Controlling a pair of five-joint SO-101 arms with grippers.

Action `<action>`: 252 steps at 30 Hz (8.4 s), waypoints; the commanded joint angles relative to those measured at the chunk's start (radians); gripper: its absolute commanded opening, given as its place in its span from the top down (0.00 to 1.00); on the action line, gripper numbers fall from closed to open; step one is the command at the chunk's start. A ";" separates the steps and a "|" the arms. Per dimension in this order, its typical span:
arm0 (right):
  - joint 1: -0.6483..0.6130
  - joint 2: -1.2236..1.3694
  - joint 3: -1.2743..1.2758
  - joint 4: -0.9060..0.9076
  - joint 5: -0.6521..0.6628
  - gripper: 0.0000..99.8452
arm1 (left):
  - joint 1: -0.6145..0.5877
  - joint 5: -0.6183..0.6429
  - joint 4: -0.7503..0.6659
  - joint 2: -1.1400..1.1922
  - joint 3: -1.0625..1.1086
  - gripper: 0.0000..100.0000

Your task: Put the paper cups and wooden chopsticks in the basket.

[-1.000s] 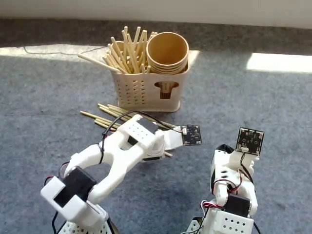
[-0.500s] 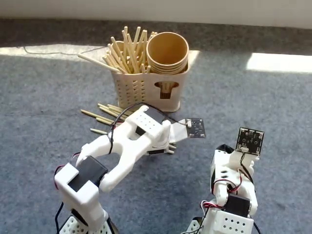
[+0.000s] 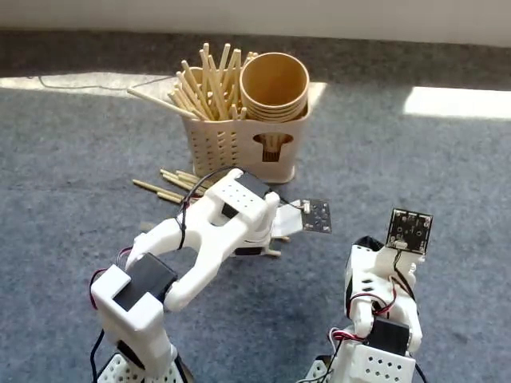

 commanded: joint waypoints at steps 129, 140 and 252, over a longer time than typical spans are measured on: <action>0.012 -0.008 0.137 -0.027 -0.002 0.99 | -0.616 0.942 -0.100 -0.843 -0.272 0.92; 0.012 -0.008 0.137 -0.027 -0.002 0.99 | -0.625 0.836 0.075 -0.837 -0.254 0.88; 0.012 -0.008 0.137 -0.027 -0.002 0.99 | -0.090 0.061 0.084 0.236 -0.389 0.96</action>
